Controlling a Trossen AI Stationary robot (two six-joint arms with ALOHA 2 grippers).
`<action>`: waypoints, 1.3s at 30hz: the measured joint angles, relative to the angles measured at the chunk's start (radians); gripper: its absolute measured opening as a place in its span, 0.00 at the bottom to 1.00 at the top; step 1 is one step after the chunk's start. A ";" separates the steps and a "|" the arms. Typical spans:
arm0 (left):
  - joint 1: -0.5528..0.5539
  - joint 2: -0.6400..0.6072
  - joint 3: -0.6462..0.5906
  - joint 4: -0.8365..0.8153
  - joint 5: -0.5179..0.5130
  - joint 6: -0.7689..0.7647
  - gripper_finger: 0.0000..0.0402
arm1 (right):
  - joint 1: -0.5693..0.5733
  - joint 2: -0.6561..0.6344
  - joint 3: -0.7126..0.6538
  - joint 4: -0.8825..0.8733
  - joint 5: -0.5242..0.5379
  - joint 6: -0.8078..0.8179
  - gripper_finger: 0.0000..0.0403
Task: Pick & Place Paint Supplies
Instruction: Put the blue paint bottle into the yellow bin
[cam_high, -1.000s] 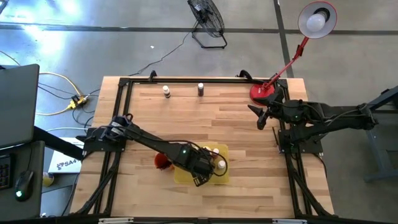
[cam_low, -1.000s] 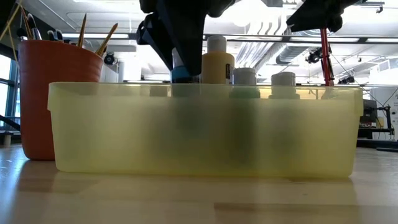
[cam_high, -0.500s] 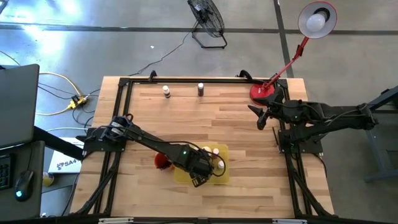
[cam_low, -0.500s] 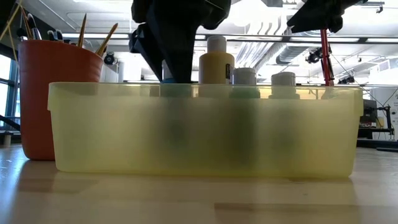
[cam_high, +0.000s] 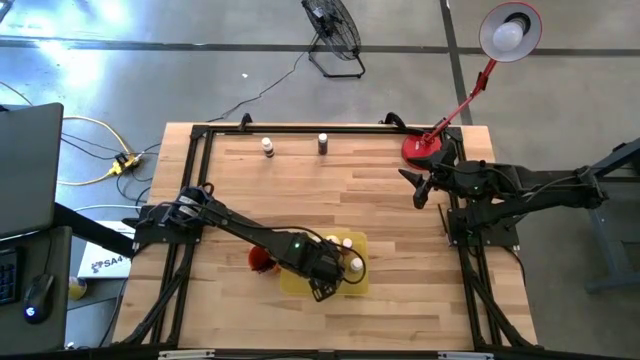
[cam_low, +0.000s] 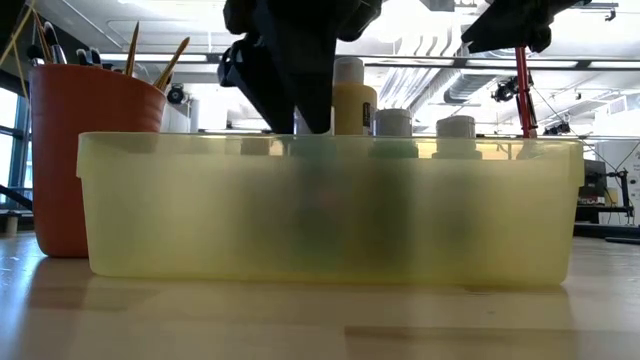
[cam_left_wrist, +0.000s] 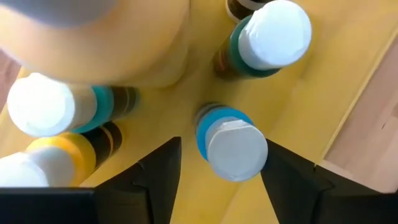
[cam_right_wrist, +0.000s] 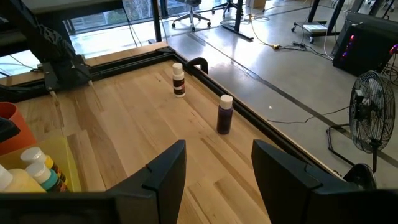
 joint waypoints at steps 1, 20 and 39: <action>0.000 0.000 0.000 0.001 -0.006 0.013 0.52 | 0.000 0.000 0.000 0.000 0.000 0.000 0.43; 0.067 -0.002 0.011 -0.006 0.126 0.049 0.57 | 0.000 0.000 0.000 -0.008 0.000 0.000 0.43; 0.073 -0.002 0.011 -0.005 0.136 0.101 0.57 | 0.000 0.000 0.000 -0.030 0.000 0.000 0.43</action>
